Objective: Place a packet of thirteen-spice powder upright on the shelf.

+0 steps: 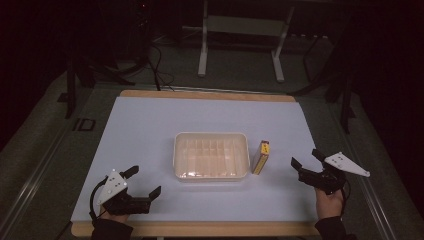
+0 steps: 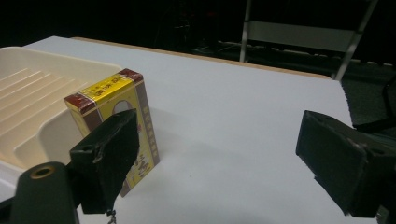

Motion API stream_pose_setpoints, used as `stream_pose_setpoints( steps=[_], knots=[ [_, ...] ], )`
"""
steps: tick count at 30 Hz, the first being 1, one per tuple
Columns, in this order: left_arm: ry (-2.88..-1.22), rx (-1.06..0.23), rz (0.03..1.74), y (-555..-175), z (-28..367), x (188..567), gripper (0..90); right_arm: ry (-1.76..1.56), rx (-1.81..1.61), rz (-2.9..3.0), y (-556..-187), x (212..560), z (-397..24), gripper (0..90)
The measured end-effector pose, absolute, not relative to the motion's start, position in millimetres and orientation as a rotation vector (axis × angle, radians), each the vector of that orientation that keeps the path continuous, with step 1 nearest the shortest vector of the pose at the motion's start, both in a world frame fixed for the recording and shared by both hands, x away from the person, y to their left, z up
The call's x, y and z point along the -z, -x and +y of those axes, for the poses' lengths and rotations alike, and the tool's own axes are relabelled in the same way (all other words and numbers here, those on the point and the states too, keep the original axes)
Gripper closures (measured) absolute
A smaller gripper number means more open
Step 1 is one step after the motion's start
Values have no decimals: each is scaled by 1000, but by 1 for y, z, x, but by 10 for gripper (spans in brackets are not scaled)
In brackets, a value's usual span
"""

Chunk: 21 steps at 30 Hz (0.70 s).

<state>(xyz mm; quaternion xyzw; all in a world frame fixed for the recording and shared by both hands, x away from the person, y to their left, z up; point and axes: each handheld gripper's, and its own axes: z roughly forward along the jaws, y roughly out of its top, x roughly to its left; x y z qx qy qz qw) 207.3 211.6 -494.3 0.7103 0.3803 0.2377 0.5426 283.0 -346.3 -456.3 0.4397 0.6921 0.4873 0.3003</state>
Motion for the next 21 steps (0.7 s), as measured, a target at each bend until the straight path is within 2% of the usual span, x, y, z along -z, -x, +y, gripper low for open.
stream_pose_setpoints(
  steps=[13, 21],
  knots=[
    [-1688, -571, 914, -208, 211, 495, 1, -1124, -1275, 1911, -292, 450, -346, 136],
    [-1688, -561, 903, -209, 212, 495, 1, -1136, -1260, 1990, -305, 446, -371, 136]
  ],
)
